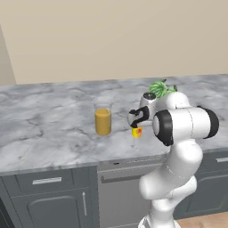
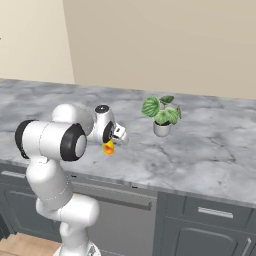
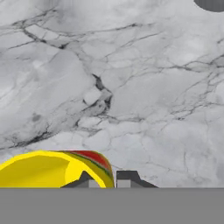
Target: Place the pitcher and cup on the dining counter for serving.
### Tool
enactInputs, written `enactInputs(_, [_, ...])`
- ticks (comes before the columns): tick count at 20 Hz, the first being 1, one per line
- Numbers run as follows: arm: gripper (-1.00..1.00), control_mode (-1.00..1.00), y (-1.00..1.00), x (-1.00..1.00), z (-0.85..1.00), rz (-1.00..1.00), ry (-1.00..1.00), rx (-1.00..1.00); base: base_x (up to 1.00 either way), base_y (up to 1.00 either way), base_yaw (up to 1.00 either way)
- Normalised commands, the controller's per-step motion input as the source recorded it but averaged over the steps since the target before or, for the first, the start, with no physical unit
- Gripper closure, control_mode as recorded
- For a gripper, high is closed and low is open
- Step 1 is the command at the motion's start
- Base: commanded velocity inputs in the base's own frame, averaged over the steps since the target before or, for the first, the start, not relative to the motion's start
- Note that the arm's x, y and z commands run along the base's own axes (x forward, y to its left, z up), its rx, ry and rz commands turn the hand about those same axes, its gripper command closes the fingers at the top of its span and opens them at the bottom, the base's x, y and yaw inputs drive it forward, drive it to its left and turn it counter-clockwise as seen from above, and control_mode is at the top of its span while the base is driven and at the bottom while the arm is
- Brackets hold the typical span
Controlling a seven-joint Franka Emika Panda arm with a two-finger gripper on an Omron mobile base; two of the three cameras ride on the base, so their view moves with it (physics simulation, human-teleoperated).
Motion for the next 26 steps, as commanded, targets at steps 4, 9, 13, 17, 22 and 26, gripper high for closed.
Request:
enactInputs(4, [1.00,-1.00,-0.02,0.04,-0.30,0.00,0.07,0.02,0.00,0.00,0.00])
enactInputs(9, [-1.00,-1.00,0.00,0.00,-0.04,0.00,0.00,0.01,0.00,0.00,0.00])
enactInputs(13, [-1.00,-1.00,0.00,-0.01,0.38,0.00,0.00,0.00,0.00,0.00,0.00])
enactInputs(17, [-1.00,-1.00,0.00,-0.14,0.77,-0.02,-0.02,0.00,0.00,0.00,0.00])
enactInputs(22, [-1.00,-1.00,0.08,-0.36,0.89,-0.01,-0.11,-0.05,0.00,0.00,0.00])
enactInputs(26, [-1.00,-1.00,0.28,-0.89,0.76,0.00,-0.20,-0.09,0.00,0.00,0.00])
